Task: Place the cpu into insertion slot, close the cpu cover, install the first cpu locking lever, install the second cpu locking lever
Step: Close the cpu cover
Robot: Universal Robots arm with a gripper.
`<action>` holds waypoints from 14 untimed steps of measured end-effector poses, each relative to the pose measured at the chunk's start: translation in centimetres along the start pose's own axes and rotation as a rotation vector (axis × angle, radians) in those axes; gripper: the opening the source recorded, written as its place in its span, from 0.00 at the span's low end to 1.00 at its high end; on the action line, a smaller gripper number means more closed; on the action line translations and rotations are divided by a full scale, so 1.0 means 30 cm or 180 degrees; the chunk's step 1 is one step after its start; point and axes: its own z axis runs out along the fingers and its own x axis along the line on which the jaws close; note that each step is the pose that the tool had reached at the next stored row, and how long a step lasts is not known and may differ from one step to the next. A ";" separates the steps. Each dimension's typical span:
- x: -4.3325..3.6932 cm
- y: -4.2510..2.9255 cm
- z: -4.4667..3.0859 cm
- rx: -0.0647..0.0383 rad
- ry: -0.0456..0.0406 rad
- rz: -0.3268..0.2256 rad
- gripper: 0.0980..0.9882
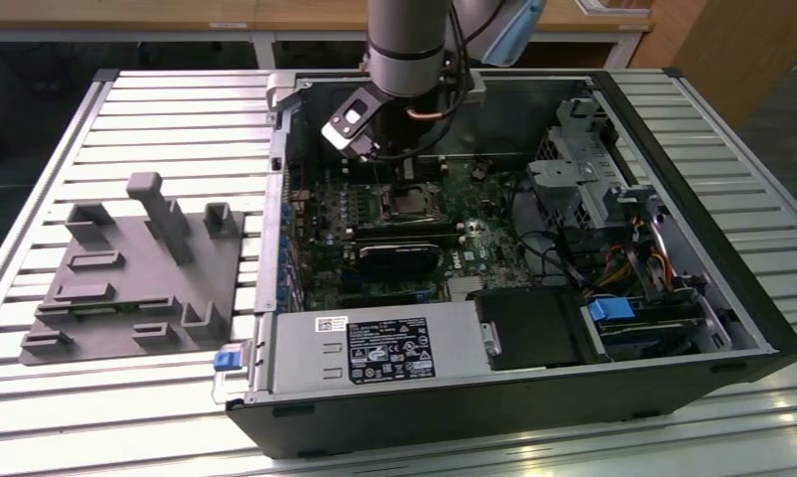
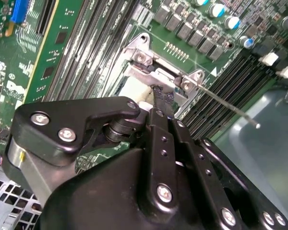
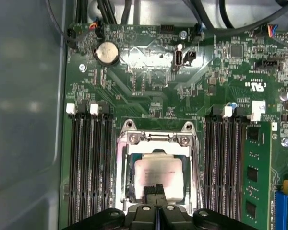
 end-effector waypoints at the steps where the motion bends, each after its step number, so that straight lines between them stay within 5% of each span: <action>1: 0.000 -0.004 0.001 0.0000 0.0000 0.0000 0.01; 14: 0.001 -0.027 0.019 0.0000 -0.0006 0.0000 0.01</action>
